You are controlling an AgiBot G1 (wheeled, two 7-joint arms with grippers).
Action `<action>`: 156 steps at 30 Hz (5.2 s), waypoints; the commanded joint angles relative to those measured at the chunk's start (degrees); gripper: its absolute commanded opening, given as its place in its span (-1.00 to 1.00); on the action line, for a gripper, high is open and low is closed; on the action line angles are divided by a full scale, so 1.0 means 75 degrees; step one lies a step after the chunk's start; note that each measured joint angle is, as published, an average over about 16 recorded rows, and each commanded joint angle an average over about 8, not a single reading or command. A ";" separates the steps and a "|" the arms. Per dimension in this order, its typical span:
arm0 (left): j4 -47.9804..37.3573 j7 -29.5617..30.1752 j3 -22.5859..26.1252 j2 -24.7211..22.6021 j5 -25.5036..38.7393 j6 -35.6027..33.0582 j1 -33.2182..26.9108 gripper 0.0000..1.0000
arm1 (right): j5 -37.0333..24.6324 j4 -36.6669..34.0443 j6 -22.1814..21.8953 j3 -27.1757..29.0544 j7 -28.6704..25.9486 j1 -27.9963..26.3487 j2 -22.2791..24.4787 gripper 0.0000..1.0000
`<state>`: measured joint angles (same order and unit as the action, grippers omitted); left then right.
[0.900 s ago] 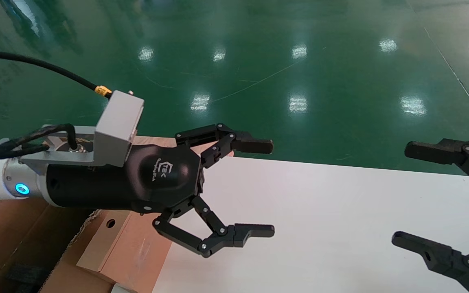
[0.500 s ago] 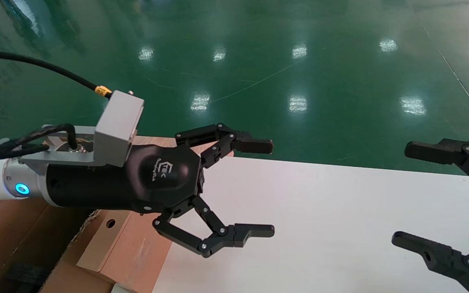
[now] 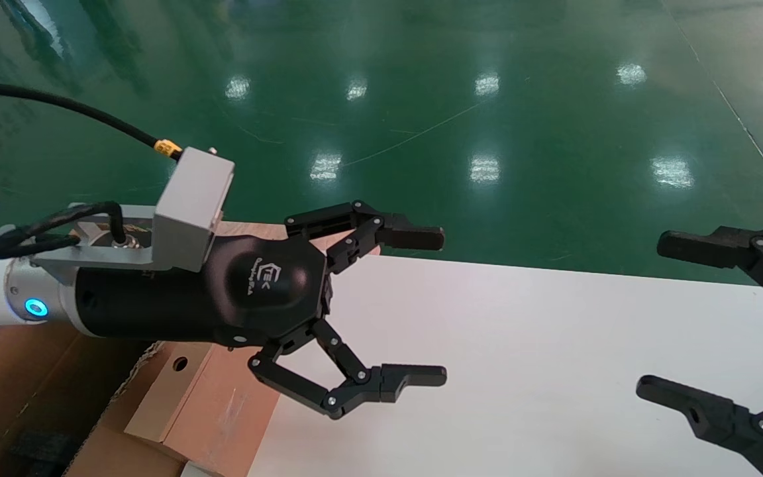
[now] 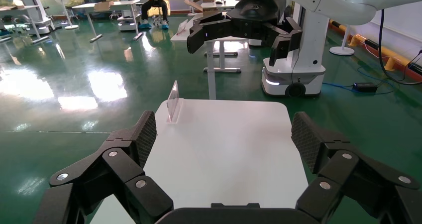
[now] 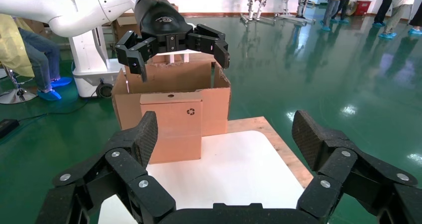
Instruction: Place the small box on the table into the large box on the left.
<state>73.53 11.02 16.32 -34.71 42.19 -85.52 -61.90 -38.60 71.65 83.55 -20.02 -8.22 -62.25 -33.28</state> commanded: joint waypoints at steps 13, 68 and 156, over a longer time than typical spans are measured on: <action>0.0371 0.1063 0.0126 0.1085 0.1013 0.0418 -0.0429 1.00 | 0.0000 0.0000 0.0000 0.0000 0.0000 0.0000 0.0000 -1.00; 0.0492 0.6429 0.4141 0.1399 0.6002 -0.0687 -0.5012 1.00 | 0.0005 -0.0004 -0.0004 -0.0001 0.0003 0.0001 0.0001 -1.00; -0.0158 1.0294 1.1122 -0.0100 0.5440 -0.0490 -0.8317 1.00 | 0.0009 -0.0006 -0.0006 -0.0004 0.0005 0.0001 0.0003 -1.00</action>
<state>72.42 88.24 99.69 -35.47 83.08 -89.19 -124.30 -38.53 71.60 83.50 -20.04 -8.18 -62.24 -33.26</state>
